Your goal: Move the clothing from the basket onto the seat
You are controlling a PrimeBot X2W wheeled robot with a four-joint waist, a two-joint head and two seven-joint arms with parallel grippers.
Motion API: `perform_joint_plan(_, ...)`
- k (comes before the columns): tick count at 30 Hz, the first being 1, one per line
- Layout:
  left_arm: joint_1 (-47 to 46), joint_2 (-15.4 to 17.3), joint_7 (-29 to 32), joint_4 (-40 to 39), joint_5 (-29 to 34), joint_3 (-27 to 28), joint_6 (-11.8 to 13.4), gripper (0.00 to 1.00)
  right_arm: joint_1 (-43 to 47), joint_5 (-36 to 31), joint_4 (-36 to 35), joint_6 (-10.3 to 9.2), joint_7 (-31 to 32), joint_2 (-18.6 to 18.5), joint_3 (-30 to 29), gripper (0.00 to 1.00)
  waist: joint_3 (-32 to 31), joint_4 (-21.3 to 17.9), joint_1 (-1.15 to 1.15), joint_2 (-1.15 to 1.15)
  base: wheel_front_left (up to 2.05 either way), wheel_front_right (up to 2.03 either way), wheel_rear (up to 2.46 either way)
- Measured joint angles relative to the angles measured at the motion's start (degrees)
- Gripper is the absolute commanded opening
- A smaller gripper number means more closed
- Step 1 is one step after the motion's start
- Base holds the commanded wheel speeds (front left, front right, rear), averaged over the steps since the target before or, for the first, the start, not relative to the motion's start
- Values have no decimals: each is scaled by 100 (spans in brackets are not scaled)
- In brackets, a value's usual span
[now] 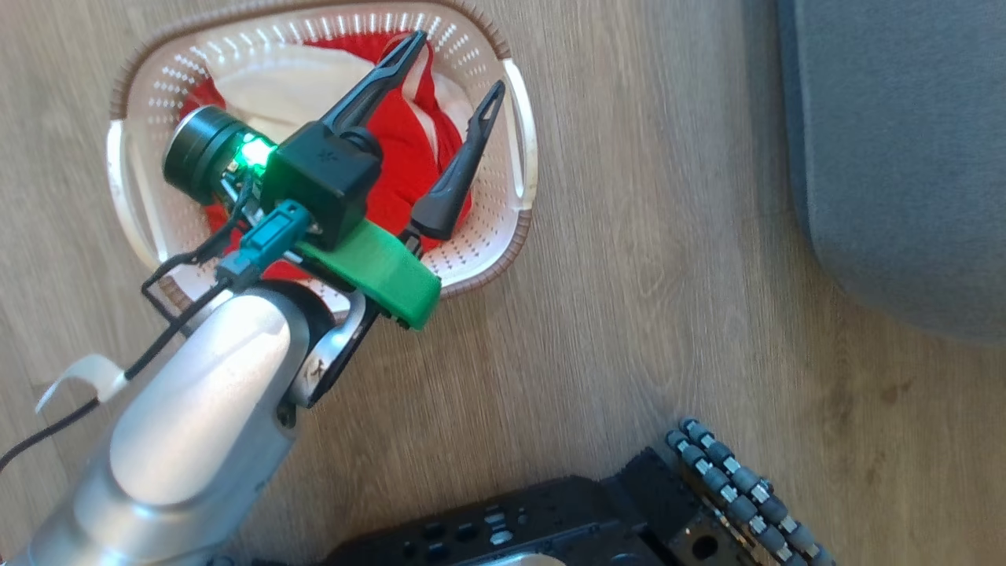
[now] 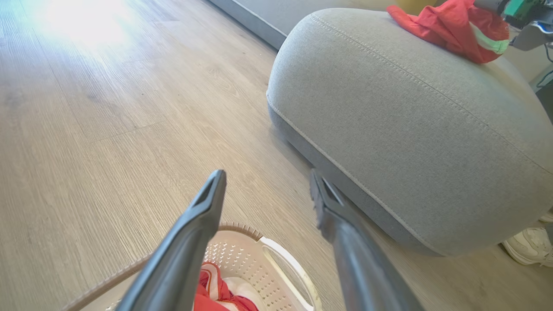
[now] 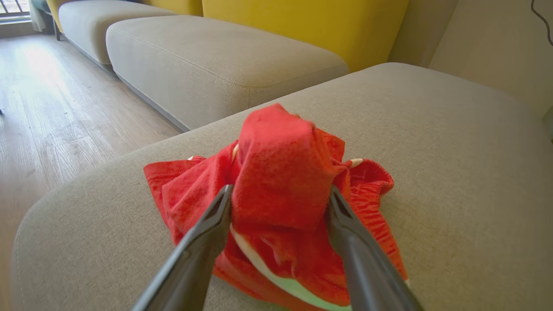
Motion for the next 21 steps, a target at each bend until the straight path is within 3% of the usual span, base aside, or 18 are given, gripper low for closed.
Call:
perform_joint_plan(11, 583, -144, -849, 1011, -517, 236, -44, 100, 2161, -85, -1812, 0, 0, 218, 789, 100, -1082, 125, 0, 0, 0, 0, 0)
perform_joint_plan(21, 1589, -144, -1482, 1719, -1067, 675, 101, 100, 3887, -691, -3546, 0, 3, 599, 1277, 100, -2414, 441, -1, 1, 0, 0, 0)
